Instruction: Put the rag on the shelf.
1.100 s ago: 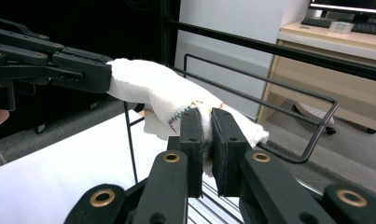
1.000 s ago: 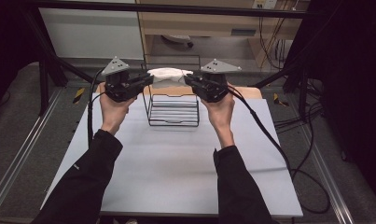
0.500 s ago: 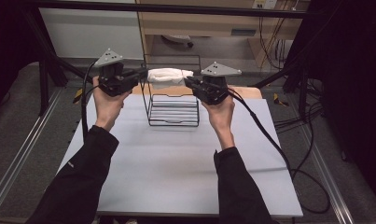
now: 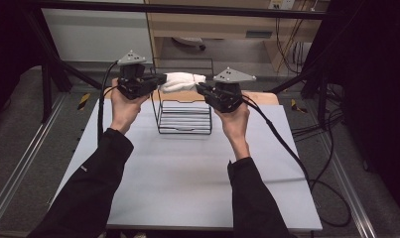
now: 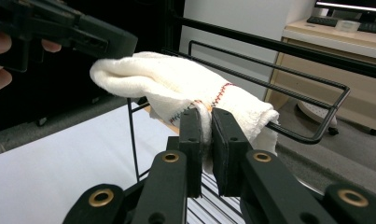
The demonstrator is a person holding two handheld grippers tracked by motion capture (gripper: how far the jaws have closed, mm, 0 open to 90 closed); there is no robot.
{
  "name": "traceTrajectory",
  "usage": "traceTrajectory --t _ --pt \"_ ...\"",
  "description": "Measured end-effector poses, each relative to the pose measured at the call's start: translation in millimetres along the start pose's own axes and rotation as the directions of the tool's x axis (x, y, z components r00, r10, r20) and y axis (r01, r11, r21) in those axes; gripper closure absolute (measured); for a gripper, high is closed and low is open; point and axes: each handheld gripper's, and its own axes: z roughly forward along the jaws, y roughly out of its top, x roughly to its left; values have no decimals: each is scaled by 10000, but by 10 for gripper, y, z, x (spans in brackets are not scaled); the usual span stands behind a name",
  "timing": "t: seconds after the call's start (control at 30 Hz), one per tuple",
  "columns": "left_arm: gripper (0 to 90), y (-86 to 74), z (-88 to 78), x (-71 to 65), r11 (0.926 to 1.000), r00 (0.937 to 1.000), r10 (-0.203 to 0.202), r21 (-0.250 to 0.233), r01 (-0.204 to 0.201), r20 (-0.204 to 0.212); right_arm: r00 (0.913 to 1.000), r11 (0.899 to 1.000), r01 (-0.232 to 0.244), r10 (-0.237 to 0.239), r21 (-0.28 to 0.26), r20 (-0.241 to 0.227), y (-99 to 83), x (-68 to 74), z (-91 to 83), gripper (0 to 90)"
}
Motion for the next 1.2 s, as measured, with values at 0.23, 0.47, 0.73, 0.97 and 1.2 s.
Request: traceTrajectory --t 0.23,0.47,0.73,0.97,1.2 --pt "894 -90 11 -15 9997 9999 143 193 -142 -48 10000 9999 0 0 103 -64 -3 6 4 800" --pt "894 -160 56 0 9995 9999 99 300 -96 -100 9993 9992 -255 246 -310 -293 43 -15 -52 693" --pt "894 -268 114 8 9986 9996 255 462 -248 -149 9982 9983 -442 457 388 -388 -10 1 78 877" --pt "894 -332 164 35 9987 9994 288 434 -279 -208 9985 9950 -522 531 855 -89 -87 2 237 894" --pt "893 -360 231 58 9993 9993 177 339 -166 -331 9986 9944 -495 474 937 245 -115 -31 325 884"
